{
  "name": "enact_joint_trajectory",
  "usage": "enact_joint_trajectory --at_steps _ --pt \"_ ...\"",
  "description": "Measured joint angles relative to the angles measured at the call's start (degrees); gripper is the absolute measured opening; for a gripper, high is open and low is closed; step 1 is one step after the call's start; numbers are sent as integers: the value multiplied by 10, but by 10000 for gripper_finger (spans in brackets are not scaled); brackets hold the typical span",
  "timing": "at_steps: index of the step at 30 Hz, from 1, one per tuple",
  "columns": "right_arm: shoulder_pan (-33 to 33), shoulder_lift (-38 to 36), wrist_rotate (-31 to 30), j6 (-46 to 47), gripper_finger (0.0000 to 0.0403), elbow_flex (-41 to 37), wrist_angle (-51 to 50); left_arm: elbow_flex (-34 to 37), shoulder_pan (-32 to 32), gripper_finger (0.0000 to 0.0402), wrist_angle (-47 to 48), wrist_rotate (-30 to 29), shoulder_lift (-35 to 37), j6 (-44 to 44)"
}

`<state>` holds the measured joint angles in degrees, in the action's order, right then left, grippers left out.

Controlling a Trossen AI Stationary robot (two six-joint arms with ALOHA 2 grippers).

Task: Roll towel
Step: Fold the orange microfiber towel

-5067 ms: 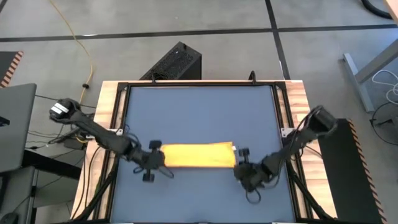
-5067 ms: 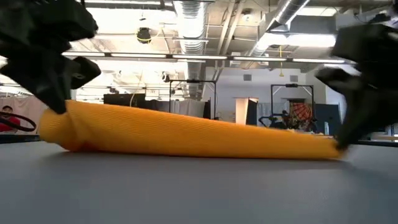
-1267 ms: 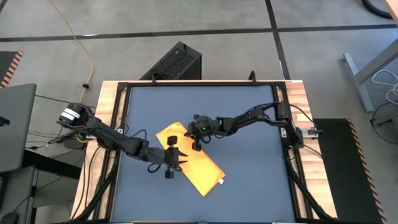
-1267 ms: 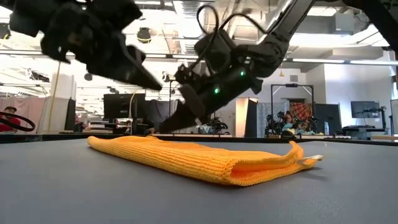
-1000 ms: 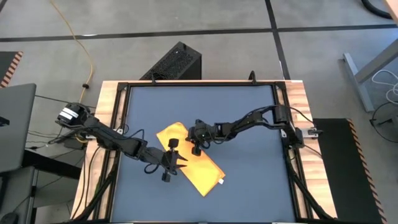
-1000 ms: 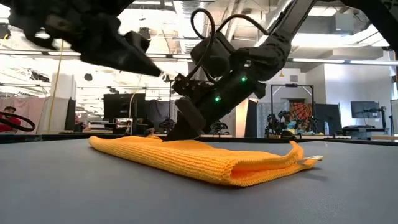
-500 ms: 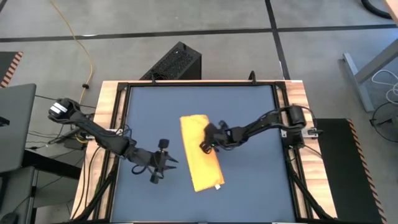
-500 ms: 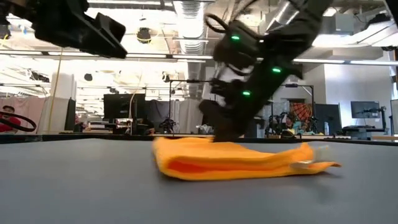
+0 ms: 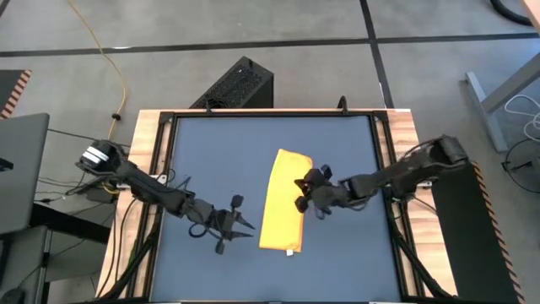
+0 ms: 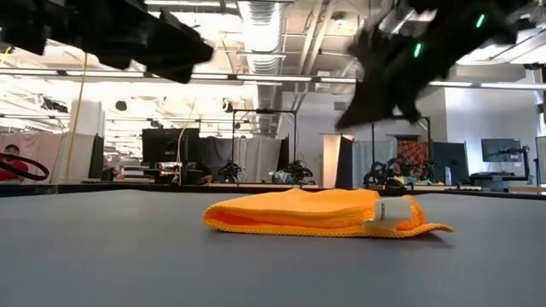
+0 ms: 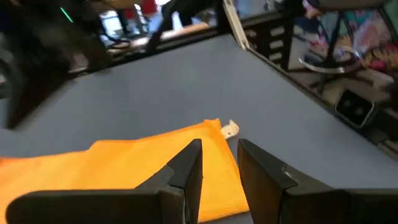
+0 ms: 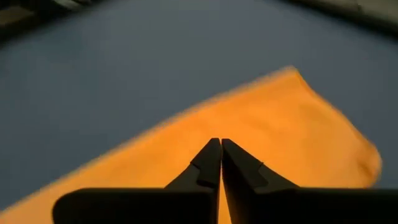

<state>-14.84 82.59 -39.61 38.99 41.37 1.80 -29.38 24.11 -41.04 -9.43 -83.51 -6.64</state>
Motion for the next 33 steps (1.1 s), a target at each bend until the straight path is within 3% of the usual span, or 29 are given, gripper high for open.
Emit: enact_joint_trajectory --at_steps 4,8,12,17,23,26,29,33 --pt "-51 -65 5 -47 48 2 1 -50 -2 92 2 5 -61 -34" --pt "-131 -73 7 -50 51 1 -16 -101 5 102 26 7 -113 -46" --pt "-207 -36 -1 -51 51 1 -16 -143 15 119 103 3 -161 -32" --pt "-245 40 -106 -38 52 2 -18 -181 18 139 180 -9 -205 -15" --pt "-183 90 -126 9 52 -2 -90 -207 7 141 193 7 -252 17" --pt "-123 79 -98 12 52 -33 -108 -226 3 142 237 38 -264 49" --pt "-71 55 -72 -40 52 -72 -47 -242 2 142 307 46 -262 78" --pt "-14 35 16 -146 48 -115 79 -252 2 142 359 38 -246 98"
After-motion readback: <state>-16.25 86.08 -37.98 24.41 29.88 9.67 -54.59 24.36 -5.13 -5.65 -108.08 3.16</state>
